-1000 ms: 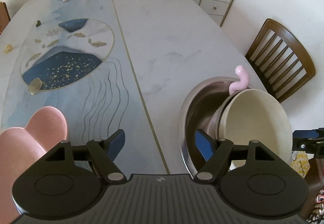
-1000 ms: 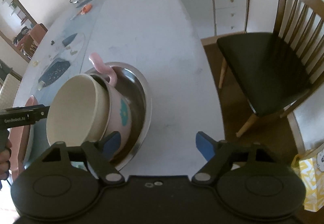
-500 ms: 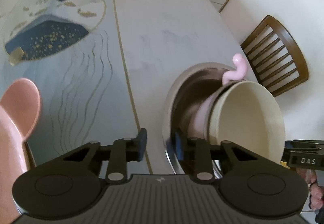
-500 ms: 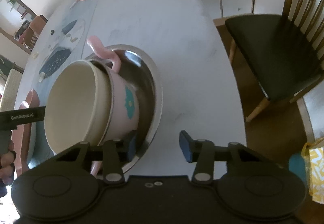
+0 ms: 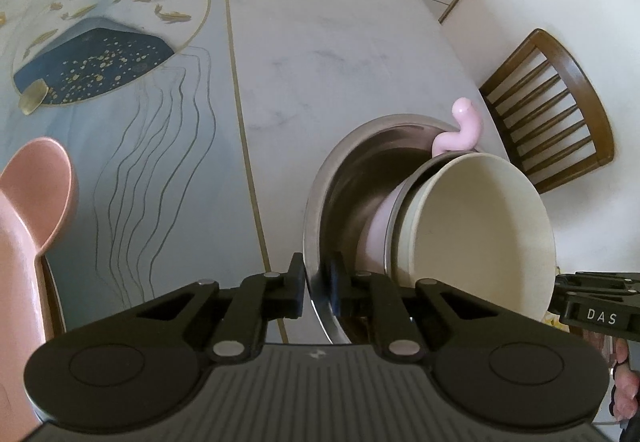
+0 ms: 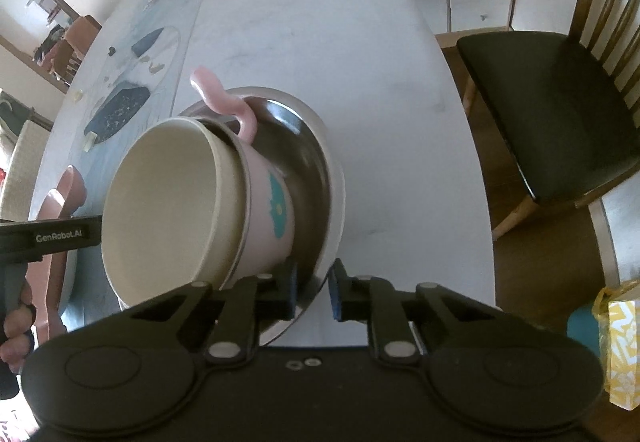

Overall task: Organize plates and bowls
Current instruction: 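Carry the nested bowls over the pink bear-shaped plate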

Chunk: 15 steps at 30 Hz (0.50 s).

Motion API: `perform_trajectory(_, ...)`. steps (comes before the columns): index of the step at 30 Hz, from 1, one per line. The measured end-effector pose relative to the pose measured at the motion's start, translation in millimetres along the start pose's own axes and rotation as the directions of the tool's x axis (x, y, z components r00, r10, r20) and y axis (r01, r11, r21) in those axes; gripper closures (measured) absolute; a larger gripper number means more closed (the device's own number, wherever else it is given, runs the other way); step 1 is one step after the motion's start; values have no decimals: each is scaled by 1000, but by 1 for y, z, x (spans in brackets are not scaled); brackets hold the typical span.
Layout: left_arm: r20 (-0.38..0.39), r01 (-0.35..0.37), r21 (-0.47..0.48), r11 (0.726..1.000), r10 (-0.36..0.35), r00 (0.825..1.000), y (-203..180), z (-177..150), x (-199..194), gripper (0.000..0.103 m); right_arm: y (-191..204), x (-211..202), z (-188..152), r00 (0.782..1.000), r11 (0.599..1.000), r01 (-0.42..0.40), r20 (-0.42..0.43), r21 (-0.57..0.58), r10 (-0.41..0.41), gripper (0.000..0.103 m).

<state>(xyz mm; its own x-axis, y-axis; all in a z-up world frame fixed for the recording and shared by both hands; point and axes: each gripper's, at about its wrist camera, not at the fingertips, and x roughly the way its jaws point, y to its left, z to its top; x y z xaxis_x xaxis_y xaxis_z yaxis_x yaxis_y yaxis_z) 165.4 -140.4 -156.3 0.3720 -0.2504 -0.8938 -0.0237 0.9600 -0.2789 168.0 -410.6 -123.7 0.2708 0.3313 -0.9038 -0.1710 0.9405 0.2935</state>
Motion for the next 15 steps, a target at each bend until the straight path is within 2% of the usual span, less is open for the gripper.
perform_trajectory(8, 6, -25, -13, 1000, 25, 1000, -8, -7, -3, 92, 0, -2, 2, 1000, 999, 15, -16, -35, -15, 88)
perform_trajectory(15, 44, -41, -34, 999, 43, 998, -15, -14, -15, 92, 1, -11, 9, 1000, 996, 10, -10, -86, -11, 88)
